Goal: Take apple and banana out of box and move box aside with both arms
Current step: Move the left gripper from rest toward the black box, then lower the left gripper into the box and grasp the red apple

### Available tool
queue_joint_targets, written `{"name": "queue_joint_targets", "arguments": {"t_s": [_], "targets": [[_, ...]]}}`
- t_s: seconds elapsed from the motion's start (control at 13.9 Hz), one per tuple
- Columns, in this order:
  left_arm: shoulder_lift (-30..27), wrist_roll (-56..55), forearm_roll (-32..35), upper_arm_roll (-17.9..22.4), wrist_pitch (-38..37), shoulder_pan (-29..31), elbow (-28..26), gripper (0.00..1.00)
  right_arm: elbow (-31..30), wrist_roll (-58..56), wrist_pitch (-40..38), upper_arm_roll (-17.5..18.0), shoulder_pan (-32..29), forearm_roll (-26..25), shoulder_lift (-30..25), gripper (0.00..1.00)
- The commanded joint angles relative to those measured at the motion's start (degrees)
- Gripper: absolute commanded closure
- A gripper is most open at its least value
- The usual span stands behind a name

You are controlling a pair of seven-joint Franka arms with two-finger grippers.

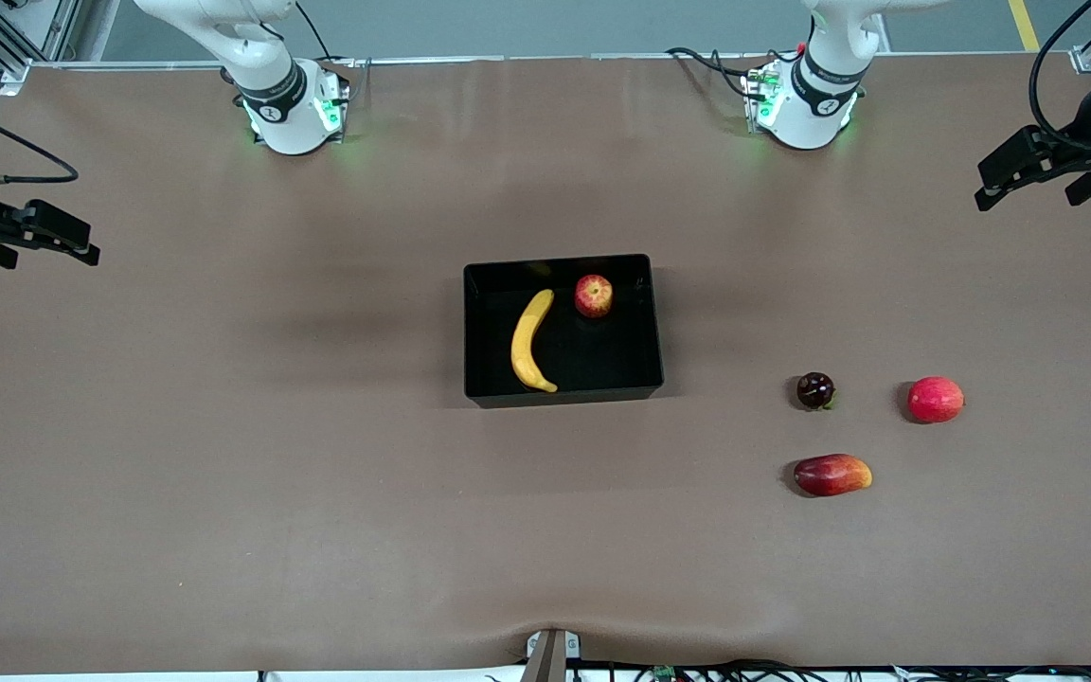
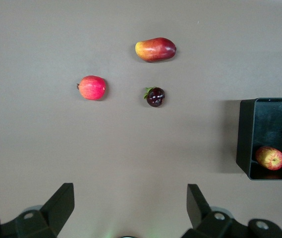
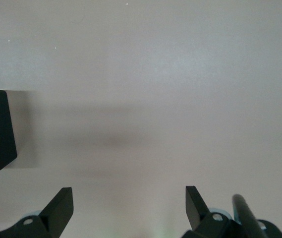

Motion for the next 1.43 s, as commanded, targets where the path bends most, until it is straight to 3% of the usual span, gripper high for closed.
{"name": "queue_joint_targets", "arguments": {"t_s": [0.0,0.29,0.65,0.86,1.0,1.36], "targets": [[0.8,-0.1,0.2,0.1,-1.2,-0.5,1.7,0.00,-0.8,-0.5,-0.1,0.3,-0.3,-0.2,-1.0,0.00],[0.9,0.1,3.0,-0.8,-1.3,-0.7,2.7,0.00,-0.8,-0.6,-0.1,0.3,-0.4,-0.2,-1.0,0.00],[7.0,-7.2,3.9,-10.4,-0.6,-0.7,2.1,0.00,-0.8,-0.6,-0.1,0.3,-0.4,-0.2,-1.0,0.00],[11.4,-15.6,4.6,-17.7,5.9,-1.1,-1.9,0.00,-0.8,-0.5,-0.1,0.3,-0.4,-0.2,-1.0,0.00],[13.8,-22.9,5.5,-20.6,12.8,-4.2,-5.3,0.00,-0.8,-0.6,-0.1,0.3,-0.4,-0.2,-1.0,0.00],[27.4,-45.5,12.5,-20.7,26.2,-17.6,-6.2,0.00,-0.8,-0.6,-0.1,0.3,-0.4,-0.2,-1.0,0.00]]}}
